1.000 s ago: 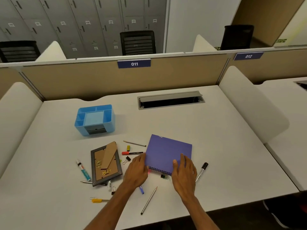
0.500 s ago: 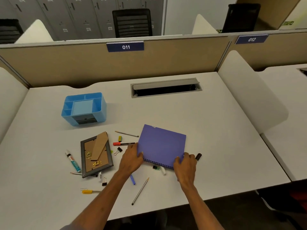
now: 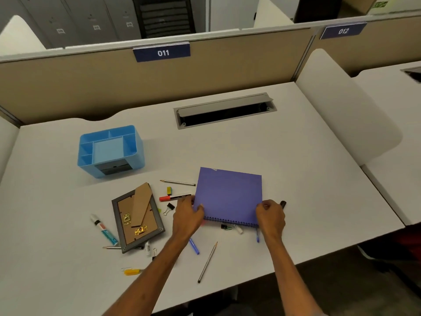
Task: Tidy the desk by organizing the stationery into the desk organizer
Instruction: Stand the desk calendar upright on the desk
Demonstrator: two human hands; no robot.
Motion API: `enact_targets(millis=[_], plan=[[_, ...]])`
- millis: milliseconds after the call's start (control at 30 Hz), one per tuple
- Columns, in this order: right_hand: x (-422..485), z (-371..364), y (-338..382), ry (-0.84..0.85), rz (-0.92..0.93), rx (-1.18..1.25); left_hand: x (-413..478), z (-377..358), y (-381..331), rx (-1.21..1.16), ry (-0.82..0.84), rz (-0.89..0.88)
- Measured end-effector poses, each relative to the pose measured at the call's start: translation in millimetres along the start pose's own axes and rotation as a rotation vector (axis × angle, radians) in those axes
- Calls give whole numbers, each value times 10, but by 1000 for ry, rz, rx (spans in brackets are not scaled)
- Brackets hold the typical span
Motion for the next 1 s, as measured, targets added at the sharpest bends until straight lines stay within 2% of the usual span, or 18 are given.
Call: enact_targets(millis=[333,533,867,1000], plan=[[72,113,137,3,-3,16,68,268,-286,-97,-16,-63],[393,219,266,110,-48,15,196,315,-477,-115,-16,-59],[1069,279,776,271,-155,-13,643,443,-820,-456,-51,240],[1237,313,1094,314,-169,35,898,476,-1003,-574,-3,344]])
Point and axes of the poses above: each hand's wrist, its own x-axis towards the middle knuckle, its own z-axis out of the back of the hand, y = z × x, the point moved 5 cm from there along x, towards the middle knuckle, and after that the axes turned 15 degrees about -y, right-handed, at the moved point
